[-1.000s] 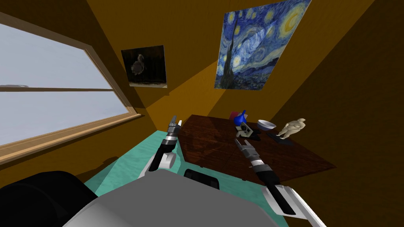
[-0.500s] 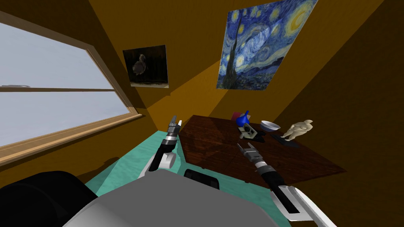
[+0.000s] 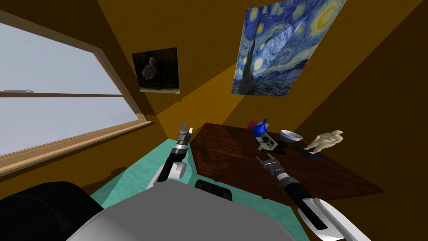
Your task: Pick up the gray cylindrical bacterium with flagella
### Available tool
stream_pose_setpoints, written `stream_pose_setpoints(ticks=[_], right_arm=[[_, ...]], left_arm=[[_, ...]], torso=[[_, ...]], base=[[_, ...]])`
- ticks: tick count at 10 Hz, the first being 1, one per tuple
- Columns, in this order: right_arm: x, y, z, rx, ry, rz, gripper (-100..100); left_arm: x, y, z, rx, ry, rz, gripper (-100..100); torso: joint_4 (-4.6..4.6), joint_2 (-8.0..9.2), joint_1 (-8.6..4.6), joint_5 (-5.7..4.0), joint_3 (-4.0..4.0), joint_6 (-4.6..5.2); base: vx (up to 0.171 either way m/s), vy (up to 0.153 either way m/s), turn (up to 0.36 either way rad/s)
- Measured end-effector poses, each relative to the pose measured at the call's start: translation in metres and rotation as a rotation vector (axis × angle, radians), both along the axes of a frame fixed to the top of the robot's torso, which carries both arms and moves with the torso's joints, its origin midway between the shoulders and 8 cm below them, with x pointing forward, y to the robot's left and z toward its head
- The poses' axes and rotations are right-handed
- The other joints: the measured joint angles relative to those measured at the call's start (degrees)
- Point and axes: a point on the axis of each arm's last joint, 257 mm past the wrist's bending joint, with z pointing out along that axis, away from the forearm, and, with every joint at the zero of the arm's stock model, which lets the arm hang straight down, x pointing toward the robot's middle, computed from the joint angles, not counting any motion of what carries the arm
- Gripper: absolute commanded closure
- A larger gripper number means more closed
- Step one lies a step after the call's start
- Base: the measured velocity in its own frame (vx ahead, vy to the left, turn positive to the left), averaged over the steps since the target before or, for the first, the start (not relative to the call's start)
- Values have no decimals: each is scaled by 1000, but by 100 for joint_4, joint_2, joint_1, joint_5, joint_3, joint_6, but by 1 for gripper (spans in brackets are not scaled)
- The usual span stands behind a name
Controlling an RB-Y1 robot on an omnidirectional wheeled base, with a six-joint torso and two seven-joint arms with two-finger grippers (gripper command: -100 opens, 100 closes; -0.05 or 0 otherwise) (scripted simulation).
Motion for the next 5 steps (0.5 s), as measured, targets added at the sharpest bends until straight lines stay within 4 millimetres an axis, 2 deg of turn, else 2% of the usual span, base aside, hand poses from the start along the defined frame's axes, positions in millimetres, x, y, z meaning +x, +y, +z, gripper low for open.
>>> stream_pose_setpoints(ticks=[2,3,4,5], right_arm=[[1,-17,-4,-87,19,0,-100],[1,-19,-4,-92,19,0,0],[1,-18,-4,-92,19,0,-100],[7,-17,-6,-87,17,-7,-100]], left_arm=[[0,0,0,0,0,0,0],[0,0,0,0,0,0,0],[0,0,0,0,0,0,0],[0,0,0,0,0,0,0]], torso=[[-3,-10,-9,-2,-6,0],[0,6,-11,-4,2,1],[3,20,-9,-3,10,2],[8,42,-27,-7,22,0]], base=[[71,-5,31],[8,-1,-1],[-63,-59,55],[-100,-56,39]])
